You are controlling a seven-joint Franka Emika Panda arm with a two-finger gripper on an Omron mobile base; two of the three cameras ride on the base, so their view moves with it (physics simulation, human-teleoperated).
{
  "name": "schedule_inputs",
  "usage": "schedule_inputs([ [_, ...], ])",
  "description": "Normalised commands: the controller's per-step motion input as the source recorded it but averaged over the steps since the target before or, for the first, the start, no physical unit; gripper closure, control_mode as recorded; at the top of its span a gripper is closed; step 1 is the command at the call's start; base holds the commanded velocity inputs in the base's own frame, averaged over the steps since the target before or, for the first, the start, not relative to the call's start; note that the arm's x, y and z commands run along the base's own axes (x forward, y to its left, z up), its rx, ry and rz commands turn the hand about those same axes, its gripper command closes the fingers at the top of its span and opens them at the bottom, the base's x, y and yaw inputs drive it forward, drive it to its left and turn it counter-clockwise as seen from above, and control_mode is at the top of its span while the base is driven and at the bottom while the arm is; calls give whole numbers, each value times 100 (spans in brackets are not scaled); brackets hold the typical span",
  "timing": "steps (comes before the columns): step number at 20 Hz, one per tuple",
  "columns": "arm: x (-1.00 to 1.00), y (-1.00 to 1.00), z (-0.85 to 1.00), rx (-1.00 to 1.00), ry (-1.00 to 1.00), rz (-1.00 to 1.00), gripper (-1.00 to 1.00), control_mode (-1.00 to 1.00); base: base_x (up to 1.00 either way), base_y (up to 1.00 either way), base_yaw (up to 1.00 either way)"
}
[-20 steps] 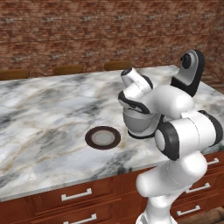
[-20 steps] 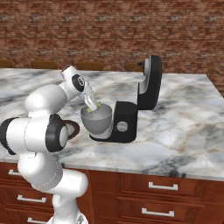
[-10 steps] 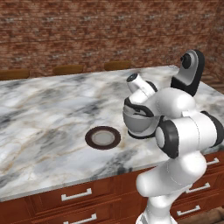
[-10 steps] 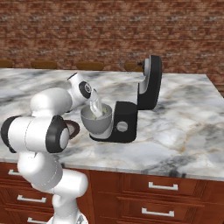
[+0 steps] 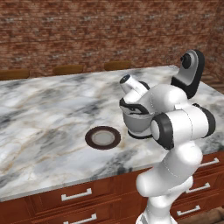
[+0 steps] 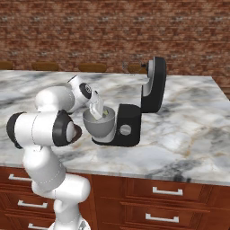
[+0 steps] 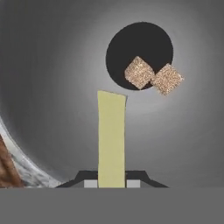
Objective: Add butter and sugar cubes to the stand mixer bowl and then turn on the stand mixer to begin making frosting.
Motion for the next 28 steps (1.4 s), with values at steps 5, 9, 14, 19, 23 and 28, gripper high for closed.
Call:
schedule_inputs([
  [5, 31, 8, -36, -7, 4, -2, 100, -100, 0, 0, 0],
  [9, 9, 0, -59, -5, 1, 0, 100, -100, 0, 0, 0],
  [14, 21, 0, -36, -4, 1, 0, 100, -100, 0, 0, 0],
  [19, 26, 4, -19, -5, 4, 0, -100, -100, 0, 0, 0],
  [23, 4, 0, 1, 0, 6, 0, -100, -100, 0, 0, 0],
  [28, 4, 0, 22, 0, 12, 1, -100, -100, 0, 0, 0],
])
